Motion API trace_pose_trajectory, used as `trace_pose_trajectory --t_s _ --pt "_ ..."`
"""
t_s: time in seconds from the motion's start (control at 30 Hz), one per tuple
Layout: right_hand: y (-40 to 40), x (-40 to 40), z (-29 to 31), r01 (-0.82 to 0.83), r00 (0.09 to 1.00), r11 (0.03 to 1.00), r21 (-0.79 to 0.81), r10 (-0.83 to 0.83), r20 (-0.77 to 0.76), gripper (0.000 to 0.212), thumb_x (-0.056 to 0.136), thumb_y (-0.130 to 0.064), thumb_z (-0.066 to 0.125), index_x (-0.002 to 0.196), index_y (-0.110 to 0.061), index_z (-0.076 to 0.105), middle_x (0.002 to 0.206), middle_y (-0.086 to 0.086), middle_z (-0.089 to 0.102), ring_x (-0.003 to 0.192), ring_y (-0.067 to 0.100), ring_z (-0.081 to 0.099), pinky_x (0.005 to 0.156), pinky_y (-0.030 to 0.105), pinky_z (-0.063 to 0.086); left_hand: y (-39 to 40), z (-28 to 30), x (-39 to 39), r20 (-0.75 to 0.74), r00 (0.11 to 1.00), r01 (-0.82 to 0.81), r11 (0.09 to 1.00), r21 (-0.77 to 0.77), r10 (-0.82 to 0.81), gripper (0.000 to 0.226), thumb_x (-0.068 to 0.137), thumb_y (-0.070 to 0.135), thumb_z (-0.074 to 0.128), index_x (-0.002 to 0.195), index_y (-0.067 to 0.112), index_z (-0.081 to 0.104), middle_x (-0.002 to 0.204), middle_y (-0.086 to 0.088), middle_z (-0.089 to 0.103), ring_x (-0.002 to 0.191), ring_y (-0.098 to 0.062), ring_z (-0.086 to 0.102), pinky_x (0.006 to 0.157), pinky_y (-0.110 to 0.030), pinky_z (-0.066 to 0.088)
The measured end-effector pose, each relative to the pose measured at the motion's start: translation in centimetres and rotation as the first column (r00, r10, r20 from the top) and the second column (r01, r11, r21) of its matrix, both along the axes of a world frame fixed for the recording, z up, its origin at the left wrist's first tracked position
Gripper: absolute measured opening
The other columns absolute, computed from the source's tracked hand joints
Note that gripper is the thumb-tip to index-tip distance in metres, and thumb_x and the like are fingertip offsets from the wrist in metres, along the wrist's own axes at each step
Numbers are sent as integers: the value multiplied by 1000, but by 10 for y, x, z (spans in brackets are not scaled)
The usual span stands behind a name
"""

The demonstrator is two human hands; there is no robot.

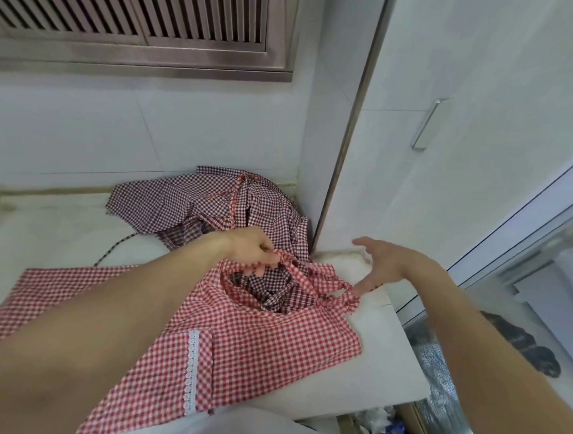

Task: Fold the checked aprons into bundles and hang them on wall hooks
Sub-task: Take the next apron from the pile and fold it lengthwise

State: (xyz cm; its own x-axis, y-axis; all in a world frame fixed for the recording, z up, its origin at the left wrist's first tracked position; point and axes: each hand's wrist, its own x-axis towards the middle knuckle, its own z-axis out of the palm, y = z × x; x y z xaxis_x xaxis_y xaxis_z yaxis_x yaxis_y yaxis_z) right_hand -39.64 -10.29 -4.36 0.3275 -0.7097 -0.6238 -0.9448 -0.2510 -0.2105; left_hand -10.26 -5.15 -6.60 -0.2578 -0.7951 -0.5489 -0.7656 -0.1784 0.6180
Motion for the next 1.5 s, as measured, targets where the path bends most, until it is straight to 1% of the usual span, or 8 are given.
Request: trace_pose_trajectory --t_s 0.23,0.37,0.53,0.8,0.97,1.17,1.3,1.5 --pt "39 88 -48 9 770 974 -228 138 623 60 79 -48 79 129 -23 55 116 -5 69 101 8 65 89 33 53 4 -3 -8 -171 983 -85 989 -122 63 36 99 38 58 84 8 73 56 -3 62 48 -11 54 58 -26 50" --pt "31 91 -57 149 635 989 21 -112 764 20 90 -23 73 99 -11 59 81 5 75 72 18 73 68 30 57 11 -6 2 -157 986 -95 975 -202 64 30 98 35 59 76 19 72 52 2 57 43 -8 46 53 -21 43" --pt "4 66 -49 7 787 995 97 -66 614 19 85 -24 78 92 -14 64 82 0 73 77 18 69 80 35 53 14 -10 14 -223 967 -173 959 -224 122 21 99 23 59 83 18 71 66 -1 69 55 -10 60 55 -22 49" --pt "-2 23 -39 -74 852 968 -238 186 489 22 78 -10 77 87 -22 61 89 -12 64 81 -5 56 73 14 40 6 -10 21 -103 988 -140 936 -323 113 32 100 29 57 73 18 70 64 4 69 67 -28 62 79 -44 54" --pt "-2 12 -46 -8 891 975 -224 109 441 11 82 -24 75 87 -17 68 92 -4 73 87 10 66 81 31 53 1 -11 10 -122 982 -179 910 -374 143 37 100 29 56 69 13 66 67 -7 69 60 -23 55 69 -41 53" --pt "6 10 -40 223 769 946 -234 -23 639 7 82 -5 70 83 -12 71 83 1 73 80 13 68 77 32 54 2 -12 9 -134 976 -201 940 -276 169 27 102 29 53 85 12 66 71 -1 73 49 -8 54 51 -25 44" --pt "7 13 -18 282 644 958 56 -233 728 15 85 6 60 87 -1 73 76 6 76 67 10 69 63 18 49 -1 -10 7 -146 967 -240 932 -272 206 26 103 26 51 87 11 66 73 -4 74 44 -7 50 45 -20 40" --pt "-3 11 -27 44 954 977 -209 21 299 15 89 -8 61 78 -11 71 83 5 69 80 21 64 72 33 49 -4 -10 9 -202 958 -253 931 -265 203 25 103 22 51 83 15 65 73 -2 73 50 -9 55 52 -25 46"
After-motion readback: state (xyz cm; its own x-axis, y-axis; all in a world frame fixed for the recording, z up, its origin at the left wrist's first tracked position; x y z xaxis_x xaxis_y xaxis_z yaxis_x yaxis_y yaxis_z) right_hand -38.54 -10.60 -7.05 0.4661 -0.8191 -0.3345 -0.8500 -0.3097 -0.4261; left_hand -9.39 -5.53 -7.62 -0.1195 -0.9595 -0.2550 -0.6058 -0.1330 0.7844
